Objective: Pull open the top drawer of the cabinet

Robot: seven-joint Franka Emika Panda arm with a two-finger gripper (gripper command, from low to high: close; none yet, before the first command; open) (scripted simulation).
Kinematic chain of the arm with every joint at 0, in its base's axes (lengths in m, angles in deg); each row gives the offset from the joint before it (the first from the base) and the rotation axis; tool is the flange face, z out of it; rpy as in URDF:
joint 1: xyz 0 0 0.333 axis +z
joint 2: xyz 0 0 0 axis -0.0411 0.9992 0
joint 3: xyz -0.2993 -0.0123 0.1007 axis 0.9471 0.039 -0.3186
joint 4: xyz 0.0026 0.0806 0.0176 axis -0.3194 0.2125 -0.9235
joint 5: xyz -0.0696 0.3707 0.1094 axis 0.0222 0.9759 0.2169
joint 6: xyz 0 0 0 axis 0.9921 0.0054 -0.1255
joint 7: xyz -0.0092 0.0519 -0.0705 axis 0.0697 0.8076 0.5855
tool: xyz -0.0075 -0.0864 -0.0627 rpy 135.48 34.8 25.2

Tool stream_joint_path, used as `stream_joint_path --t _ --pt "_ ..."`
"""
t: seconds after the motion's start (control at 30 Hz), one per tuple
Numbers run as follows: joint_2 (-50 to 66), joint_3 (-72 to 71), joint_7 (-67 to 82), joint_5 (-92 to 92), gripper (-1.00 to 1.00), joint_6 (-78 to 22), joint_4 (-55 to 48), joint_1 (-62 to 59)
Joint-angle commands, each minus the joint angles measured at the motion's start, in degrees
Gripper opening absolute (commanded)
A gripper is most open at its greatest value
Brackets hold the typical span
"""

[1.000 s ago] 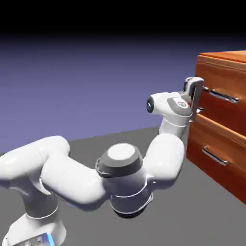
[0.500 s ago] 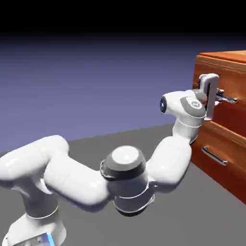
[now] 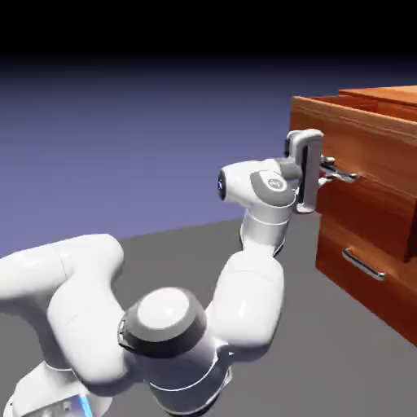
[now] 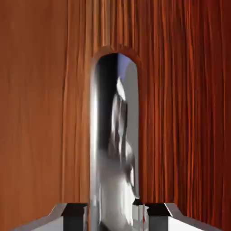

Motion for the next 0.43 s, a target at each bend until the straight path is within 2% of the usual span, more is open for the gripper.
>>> stream_joint_path --t 0.0,0.27,0.3,0.4 --pt "0.2 -0.2 0.0 0.5 -1.0 -0.6 2.1 -1.5" --pt "2.2 -2.4 -0.3 4.1 -1.0 -4.1 17.3 -13.3" --pt "2.2 -2.4 -0.3 4.1 1.0 -4.1 17.3 -13.3" --pt "3.1 -3.4 -0.1 5.7 1.0 -4.5 21.4 -17.0"
